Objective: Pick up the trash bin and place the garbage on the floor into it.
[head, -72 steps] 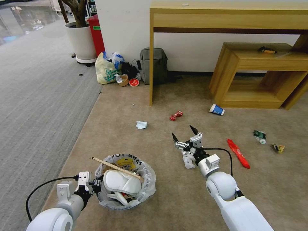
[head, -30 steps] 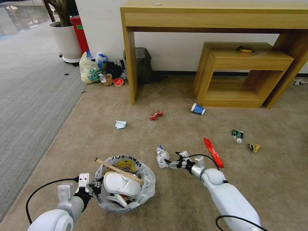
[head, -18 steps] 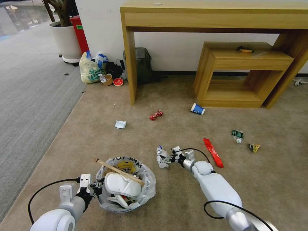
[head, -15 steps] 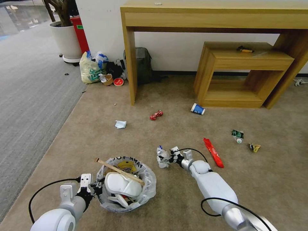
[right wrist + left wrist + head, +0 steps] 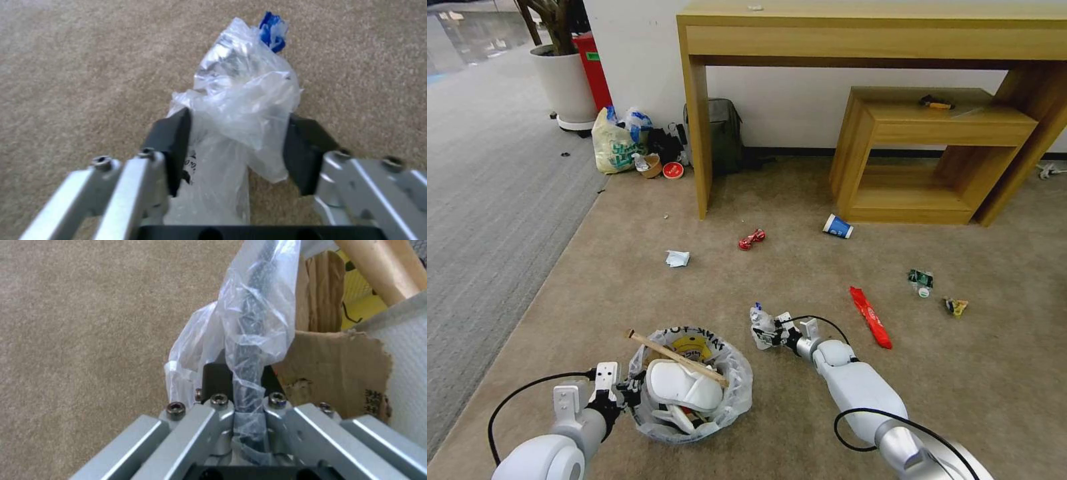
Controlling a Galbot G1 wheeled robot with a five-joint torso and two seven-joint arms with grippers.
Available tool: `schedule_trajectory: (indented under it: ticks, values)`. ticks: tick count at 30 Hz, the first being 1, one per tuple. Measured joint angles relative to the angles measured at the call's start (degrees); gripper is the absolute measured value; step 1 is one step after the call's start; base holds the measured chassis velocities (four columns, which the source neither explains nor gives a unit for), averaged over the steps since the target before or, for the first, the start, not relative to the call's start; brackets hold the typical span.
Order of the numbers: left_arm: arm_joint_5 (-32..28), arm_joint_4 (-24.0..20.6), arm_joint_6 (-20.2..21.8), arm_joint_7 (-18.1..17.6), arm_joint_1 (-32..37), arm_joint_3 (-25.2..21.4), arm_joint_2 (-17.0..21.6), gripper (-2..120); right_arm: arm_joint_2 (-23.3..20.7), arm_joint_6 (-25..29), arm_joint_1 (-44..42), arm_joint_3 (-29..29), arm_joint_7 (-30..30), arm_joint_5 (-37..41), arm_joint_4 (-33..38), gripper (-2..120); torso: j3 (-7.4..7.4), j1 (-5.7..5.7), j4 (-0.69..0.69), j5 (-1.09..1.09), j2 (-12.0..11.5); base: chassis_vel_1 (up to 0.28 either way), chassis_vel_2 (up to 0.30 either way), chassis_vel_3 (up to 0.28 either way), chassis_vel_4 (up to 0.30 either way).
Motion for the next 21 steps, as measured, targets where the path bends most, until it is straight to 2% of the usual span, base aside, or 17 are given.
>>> schedule_trajectory:
  ticks: [1,2,4,6,9,11,13,16,20,21]
  values:
    - [0.0,-0.1,0.0,0.0,0.1,0.1,0.0,0,0.1,0.2,0.1,0.2,0.0,-0.3,-0.3,44,0.0,0.0,0.0,0.0,0.0,0.0,0.0,0.0,0.0]
    - [0.0,-0.1,0.0,0.0,0.1,0.1,0.0,0,0.1,0.2,0.1,0.2,0.0,-0.3,-0.3,44,0.0,0.0,0.0,0.0,0.0,0.0,0.0,0.0,0.0]
    - [0.1,-0.1,0.0,0.0,0.2,0.1,0.0,0,0.6,1.1,0.4,1.2,0.0,-1.3,-1.4,31,0.0,0.0,0.0,0.0,0.0,0.0,0.0,0.0,0.0]
    - [0.1,-0.2,0.0,0.0,0.3,0.1,0.0,0,0.7,1.3,0.4,1.5,-0.1,-1.6,-1.7,27,0.0,0.0,0.0,0.0,0.0,0.0,0.0,0.0,0.0]
    - [0.1,-0.3,0.0,-0.1,0.3,0.1,0.0,0,0.8,2.1,0.4,2.2,0.5,-2.0,-1.7,12,0.0,0.0,0.0,0.0,0.0,0.0,0.0,0.0,0.0]
    - [0.1,-0.3,0.0,-0.1,0.3,0.1,0.0,0,0.8,2.4,0.4,2.4,0.9,-2.1,-1.6,10,0.0,0.0,0.0,0.0,0.0,0.0,0.0,0.0,0.0]
    - [0.1,-0.3,0.0,-0.1,0.2,0.0,0.1,0,0.7,3.3,0.1,3.0,1.4,-2.8,-0.6,0,0.0,0.0,0.0,0.0,0.0,0.0,0.0,0.0,0.0]
    - [0.0,-0.4,0.0,-0.1,0.1,0.0,0.1,0,0.3,3.9,-0.1,3.4,1.5,-3.4,0.4,0,0.0,0.0,0.01,0.0,0.0,0.0,0.0,0.0,0.0]
    - [-0.7,-0.4,0.0,-0.2,-0.5,-0.3,0.7,0,-2.3,4.6,-2.6,3.8,2.2,-3.9,8.2,0,0.0,0.0,0.0,0.01,0.0,0.0,0.0,0.0,0.0]
    - [-0.7,-0.4,0.0,-0.2,-0.5,-0.3,0.7,0,-2.3,4.6,-2.6,3.8,2.2,-3.9,8.2,0,0.0,0.0,0.0,0.01,0.0,0.0,0.0,0.0,0.0]
